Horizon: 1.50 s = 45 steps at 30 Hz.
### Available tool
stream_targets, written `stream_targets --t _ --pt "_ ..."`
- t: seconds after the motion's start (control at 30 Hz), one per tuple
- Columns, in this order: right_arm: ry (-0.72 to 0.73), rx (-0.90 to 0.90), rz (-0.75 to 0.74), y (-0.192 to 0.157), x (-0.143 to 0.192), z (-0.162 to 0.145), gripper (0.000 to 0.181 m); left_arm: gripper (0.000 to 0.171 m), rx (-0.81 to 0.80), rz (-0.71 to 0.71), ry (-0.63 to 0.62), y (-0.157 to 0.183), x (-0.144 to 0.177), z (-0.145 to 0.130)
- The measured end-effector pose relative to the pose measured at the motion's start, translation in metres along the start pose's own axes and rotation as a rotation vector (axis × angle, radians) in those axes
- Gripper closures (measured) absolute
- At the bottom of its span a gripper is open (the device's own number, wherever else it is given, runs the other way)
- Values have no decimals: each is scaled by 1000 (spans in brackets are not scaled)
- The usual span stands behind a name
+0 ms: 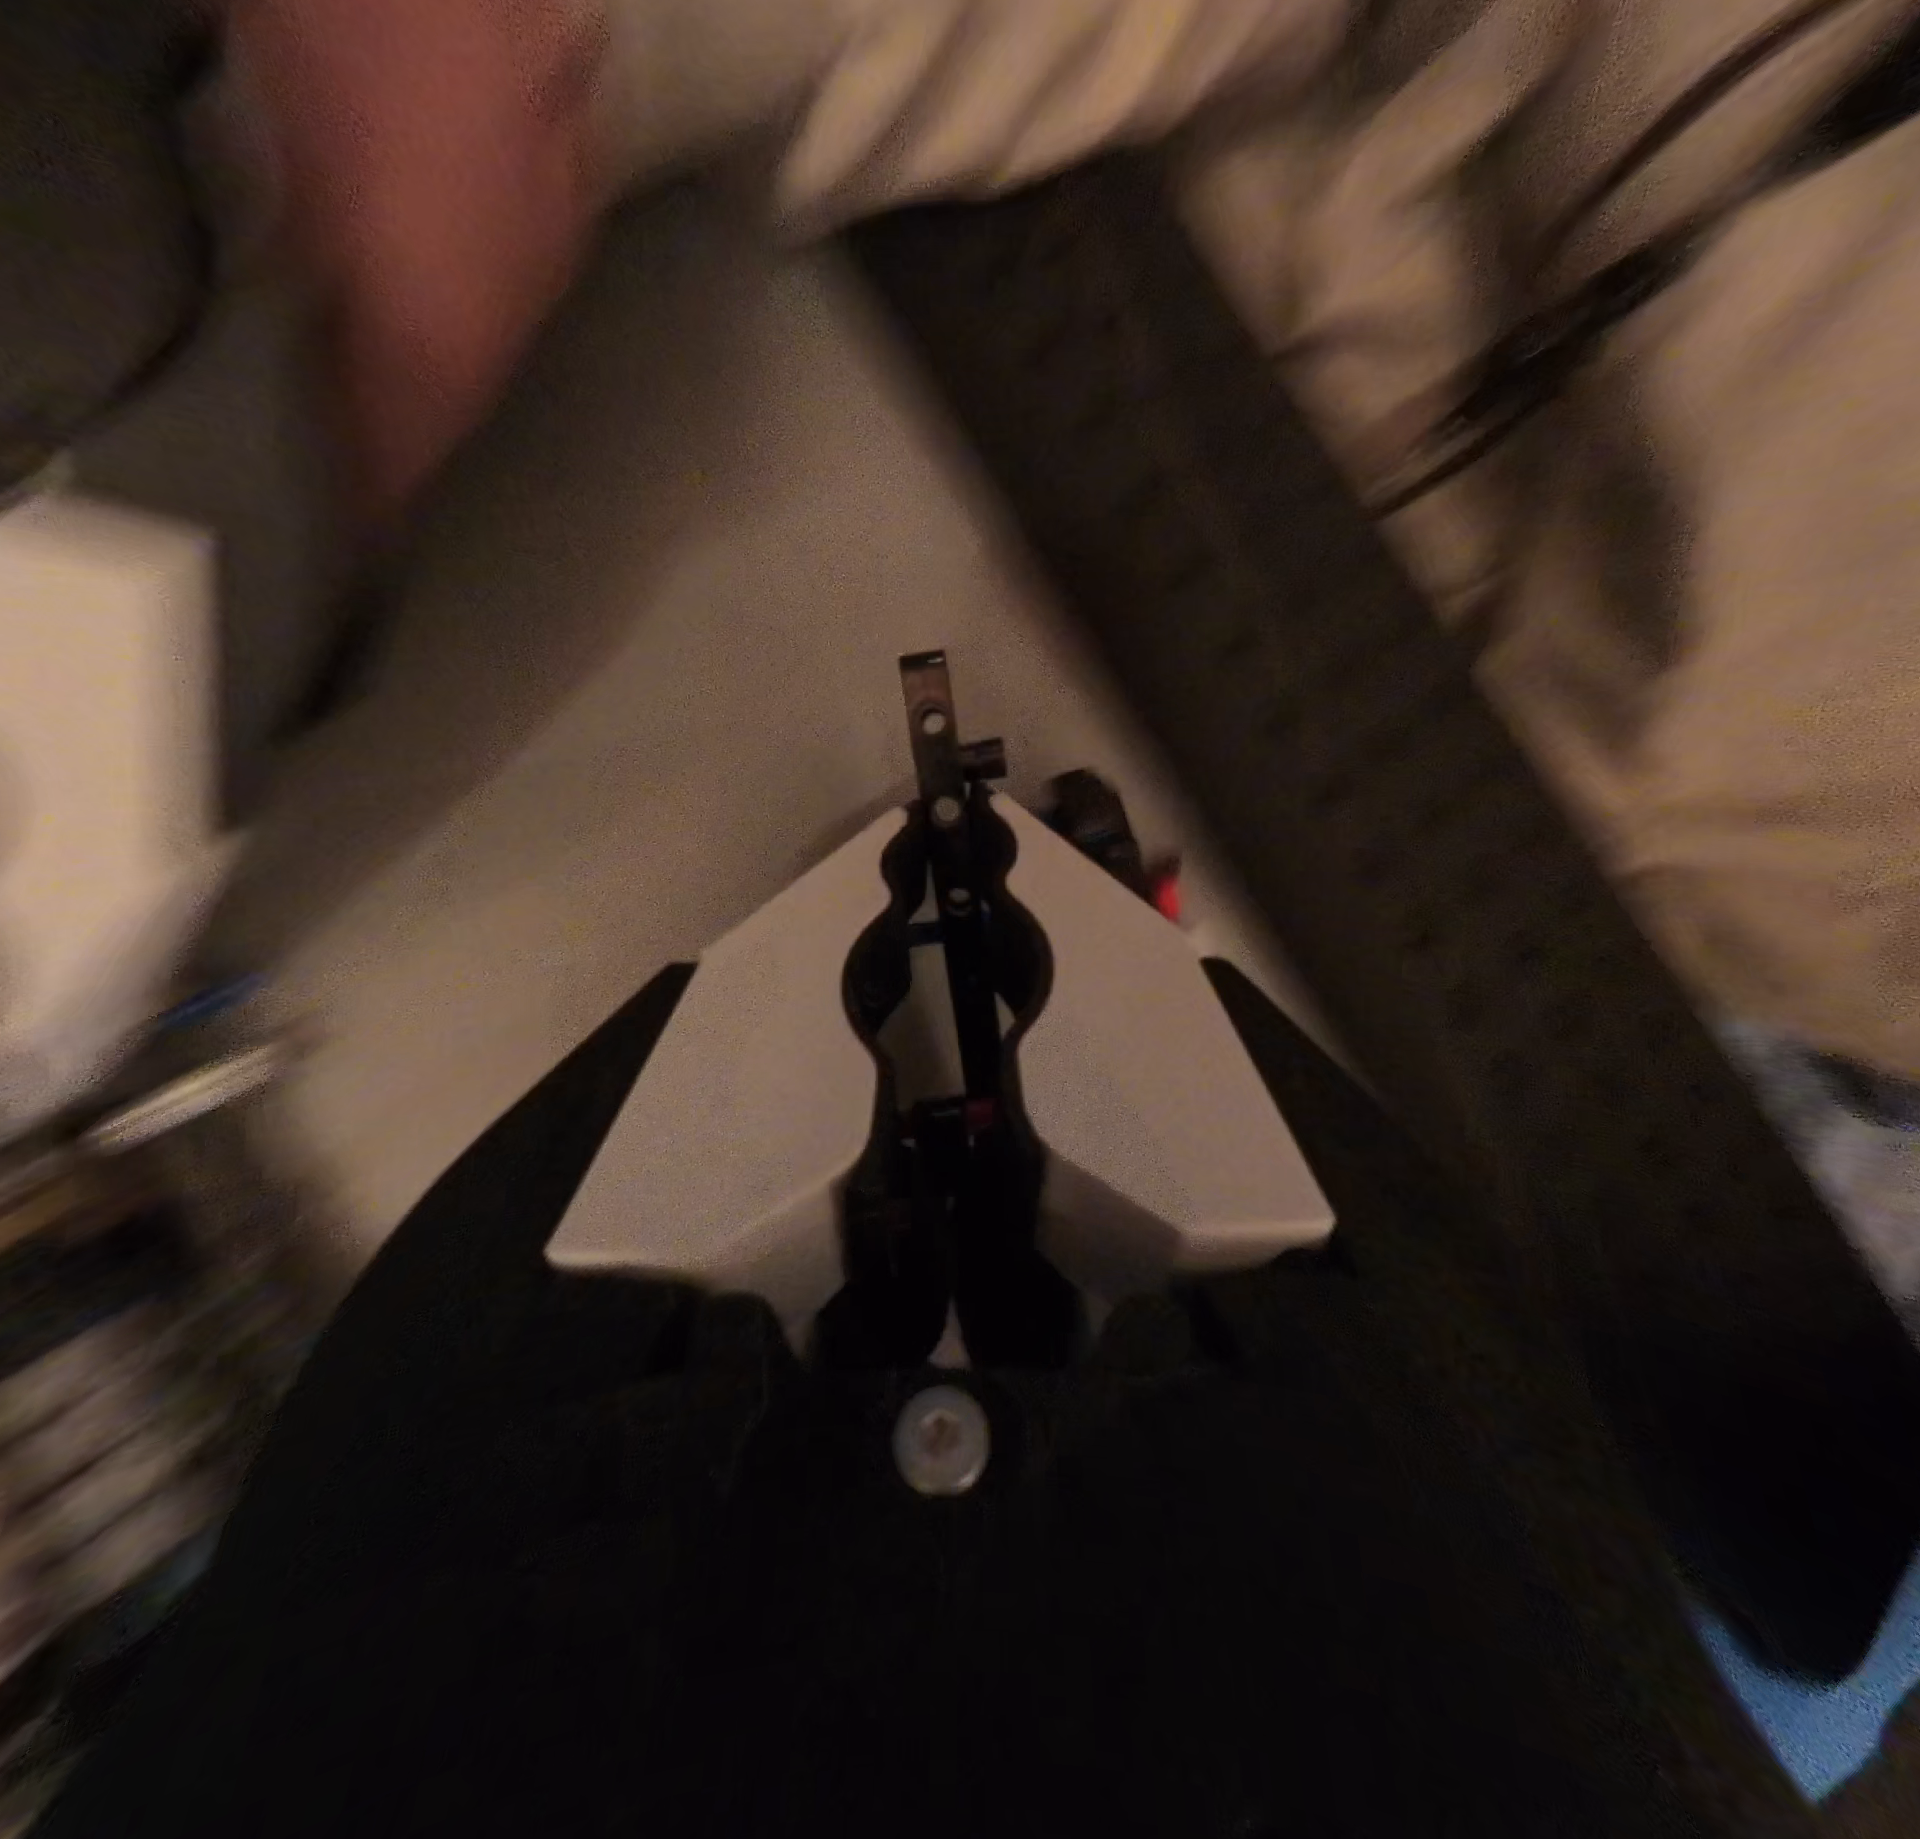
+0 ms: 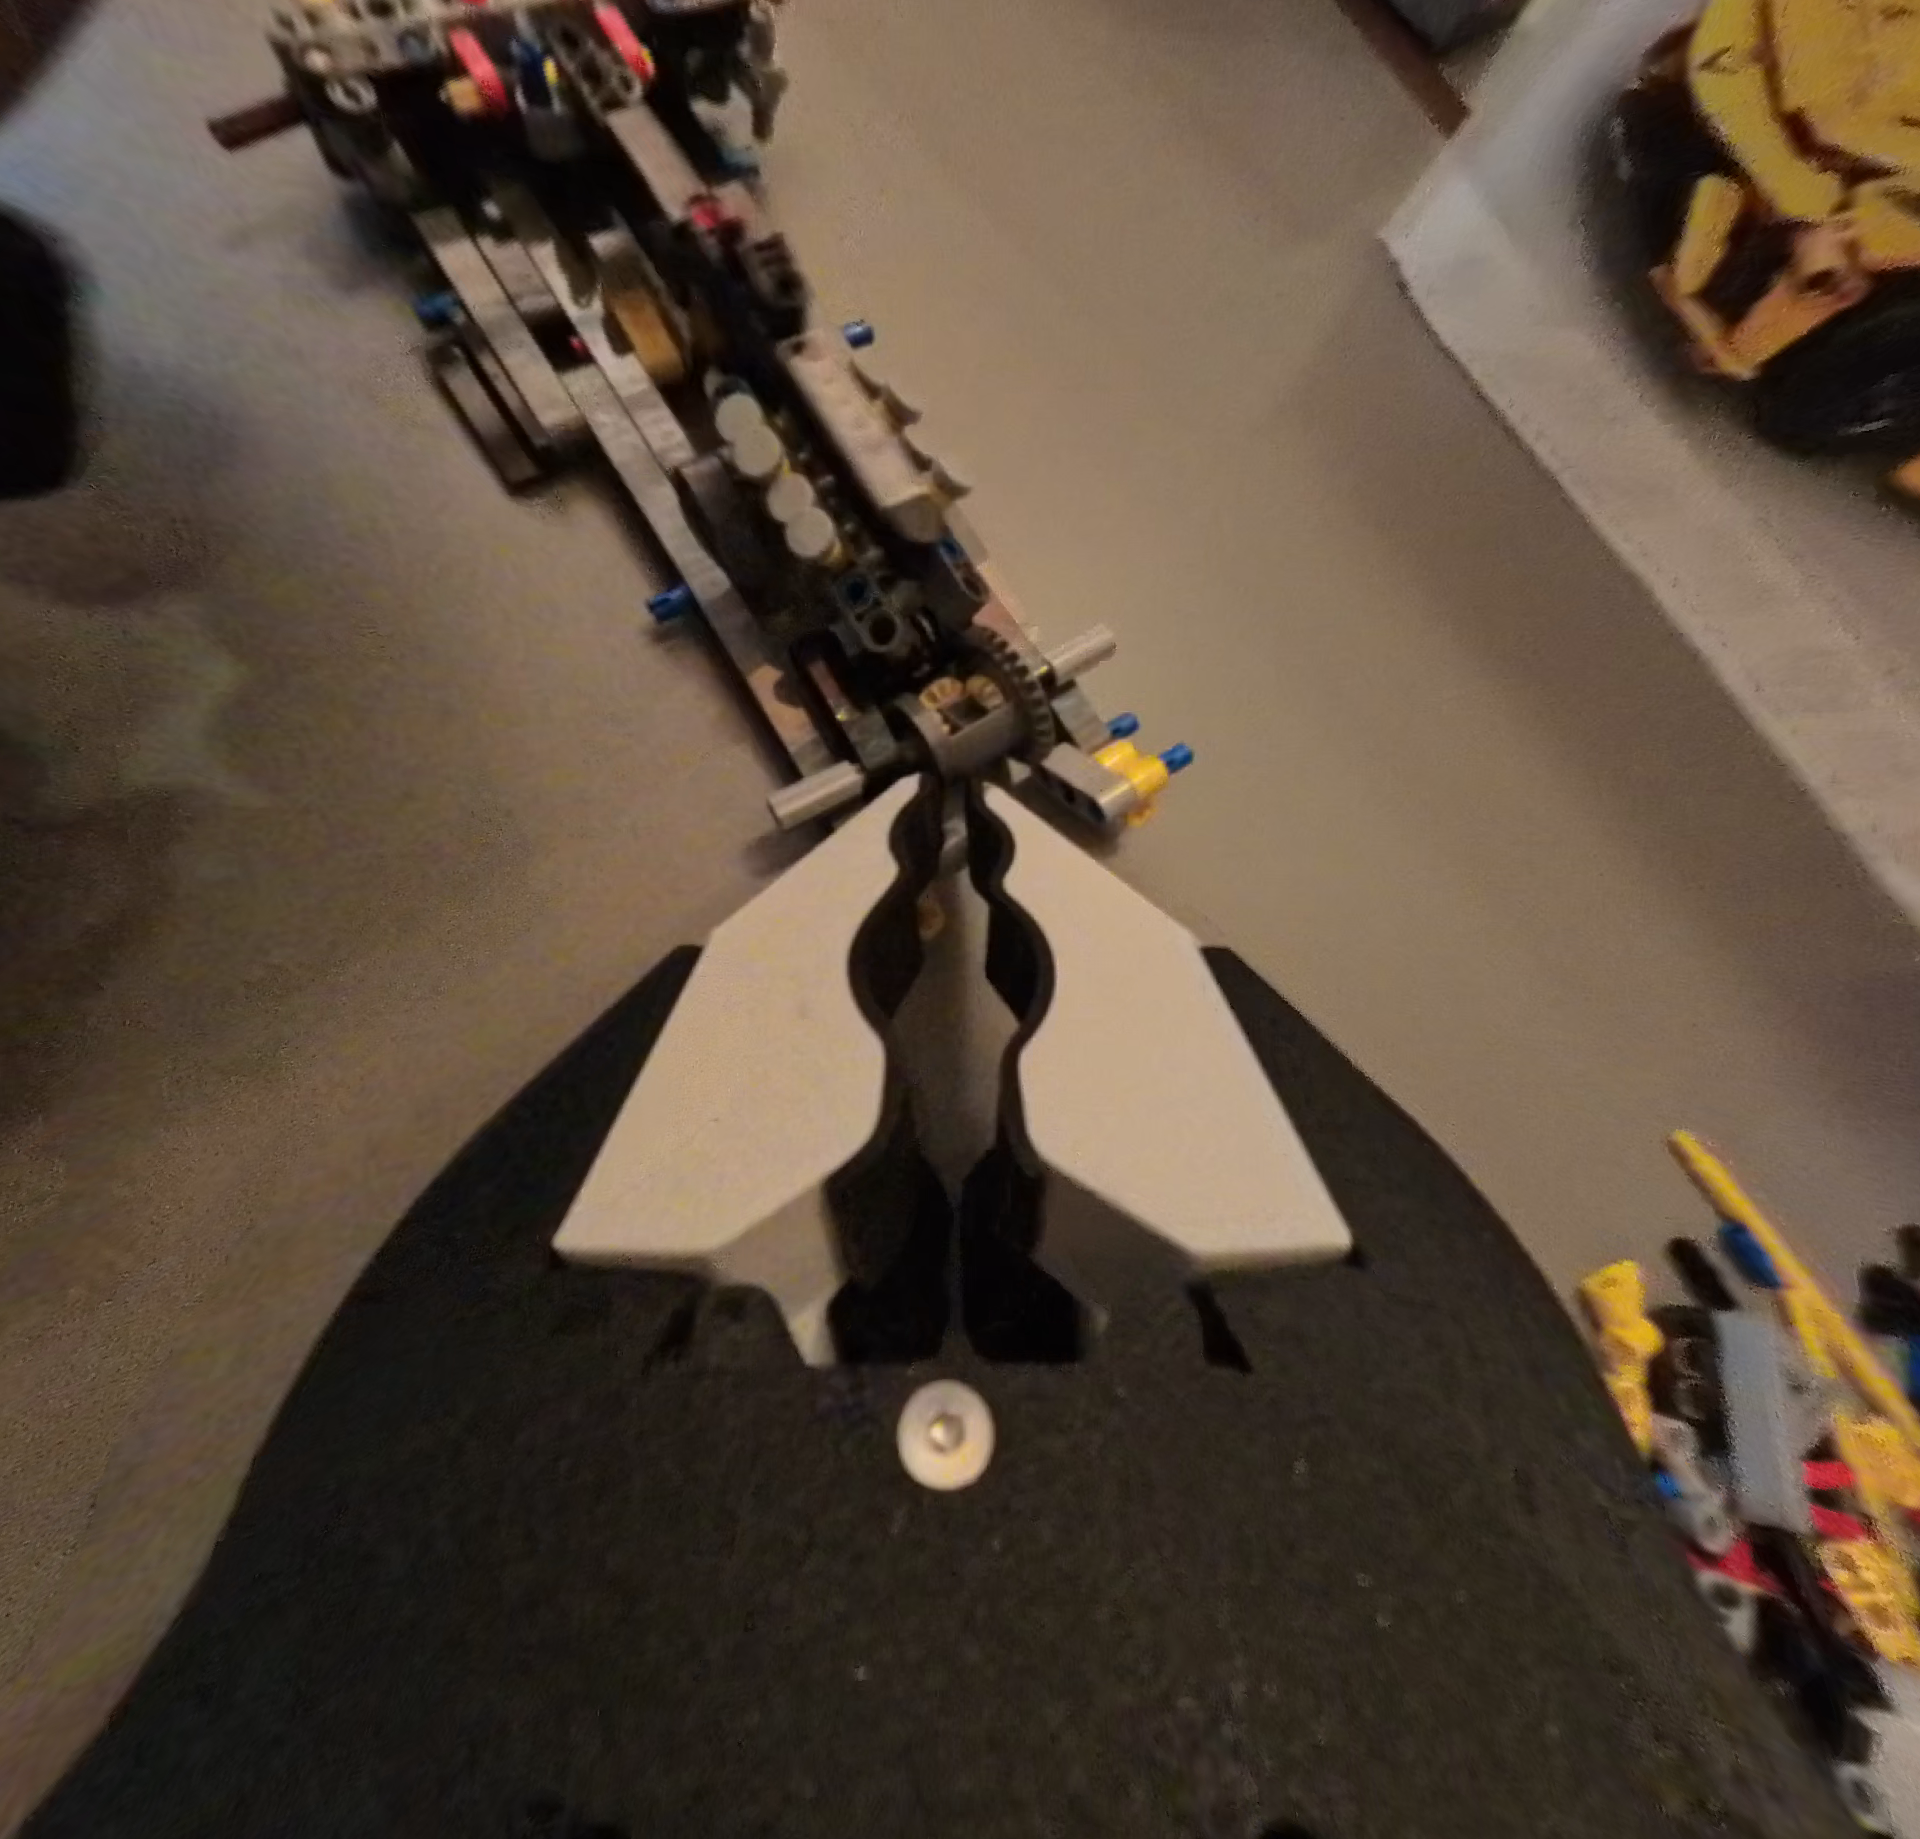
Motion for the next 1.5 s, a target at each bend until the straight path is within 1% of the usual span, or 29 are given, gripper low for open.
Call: stream_targets --t 0.03,0.07,0.1,0.13,0.2,0.27,0.33,0.37,0.4,0.47,0.5,0.6,0.67,0.7,0.77,0.8,0.83,0.9,0.93,0.97,1.03,1.07,1.1,1.13,1.17,1.27,1.37,1.43,1.5 --pt "22 30 45 -4 4 0 179 164 -47 93 -103 -4 -11 -4" --pt "73 -15 137 -11 9 4 180 163 -59 181 -125 -11 -5 -2" --pt "94 -59 200 -16 12 4 180 163 -24 210 -72 -15 7 5" --pt "89 -51 214 -18 11 2 180 164 -17 260 -49 -18 18 5" --pt "100 -56 165 -10 16 2 181 163 5 324 -77 -24 30 -9" --pt "167 -103 200 -5 26 7 181 163 54 365 -122 -31 33 -27" --pt "218 -178 241 5 31 9 173 163 75 438 -186 -40 35 -47" --pt "209 -210 247 11 31 6 164 163 101 458 -179 -43 38 -52" --pt "192 -234 249 15 28 3 154 164 136 453 -142 -44 40 -53" --pt "210 -289 280 19 26 1 150 163 198 447 -87 -45 45 -57" --pt "240 -308 302 19 28 4 146 164 223 476 -96 -47 49 -64" --pt "268 -325 294 22 31 9 146 164 312 549 -185 -44 58 -94" --pt "269 -316 295 20 31 11 146 163 379 564 -219 -36 65 -114" --pt "272 -313 296 18 31 13 146 164 417 574 -213 -32 69 -122" --pt "292 -289 305 11 34 20 147 164 511 545 -150 -23 76 -134" --pt "305 -260 333 4 37 25 147 164 555 524 -122 -19 77 -139" --pt "322 -209 404 -10 41 31 147 164 590 510 -114 -16 77 -145" --pt "354 -60 620 -53 54 40 147 163 630 532 -130 -12 75 -156" --pt "337 4 709 -74 57 39 143 163 643 539 -114 -10 74 -156" --pt "298 61 758 -89 58 35 141 163 661 541 -102 -7 72 -155" --pt "239 161 797 -109 59 27 141 163 703 558 -97 -5 71 -154" --pt "232 193 811 -117 59 24 142 158 725 560 -108 -4 69 -154" --pt "224 211 805 -121 56 23 142 145 743 563 -116 -2 67 -153" --pt "197 228 795 -124 52 20 142 139 752 581 -125 -1 67 -152" --pt "163 242 775 -124 47 18 142 137 755 617 -127 0 69 -150" --pt "125 239 734 -124 37 17 143 133 754 678 -50 5 80 -131" --pt "121 255 780 -129 43 20 173 133 716 663 71 18 80 -102" --pt "175 297 680 -122 46 26 175 133 678 610 133 28 71 -84" --pt "261 295 581 -110 54 36 175 132 686 657 217 26 75 -77"
Point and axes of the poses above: each gripper's, where its closed fingertips meet, x back along the fingers, z out of its top, y = z × x across the jaws, the point moved 3 cm from there along x, back along the fingers, and after that the axes turned 11 degrees about -y, right-handed, at the moved point
